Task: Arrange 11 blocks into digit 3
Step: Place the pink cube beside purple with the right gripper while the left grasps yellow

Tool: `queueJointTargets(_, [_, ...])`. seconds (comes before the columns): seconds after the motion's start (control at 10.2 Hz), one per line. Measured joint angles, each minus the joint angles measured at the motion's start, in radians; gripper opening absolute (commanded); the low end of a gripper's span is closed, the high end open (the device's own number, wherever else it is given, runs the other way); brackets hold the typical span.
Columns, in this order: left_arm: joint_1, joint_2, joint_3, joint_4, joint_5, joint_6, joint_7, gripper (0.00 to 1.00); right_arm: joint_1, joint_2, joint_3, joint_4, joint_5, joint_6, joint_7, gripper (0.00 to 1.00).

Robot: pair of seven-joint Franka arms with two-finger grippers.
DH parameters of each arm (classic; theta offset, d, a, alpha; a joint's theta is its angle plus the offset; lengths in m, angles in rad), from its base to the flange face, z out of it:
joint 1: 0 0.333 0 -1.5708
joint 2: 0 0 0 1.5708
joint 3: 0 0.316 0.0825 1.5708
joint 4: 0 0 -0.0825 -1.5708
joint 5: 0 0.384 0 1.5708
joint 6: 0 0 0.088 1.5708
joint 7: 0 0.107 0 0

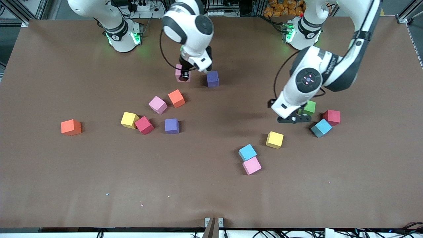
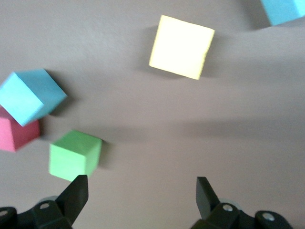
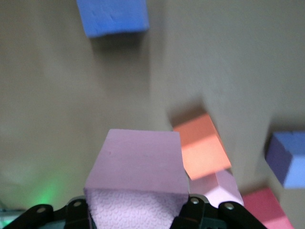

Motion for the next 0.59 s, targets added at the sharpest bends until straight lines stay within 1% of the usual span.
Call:
queueJointTargets(0.2, [0.032,0.053,0.0,0.018,0.02,0.044,0.066,1.0,0.025,0.064,0.0,0.032,-0.001,0.041,0.001,0.19])
queueJointTargets(0.59, [0.05,0.185,-0.002,0.126,0.034,0.068,0.178,1.0,0.062,0.124,0.0,0.04,-0.002,0.097,0.001,0.19])
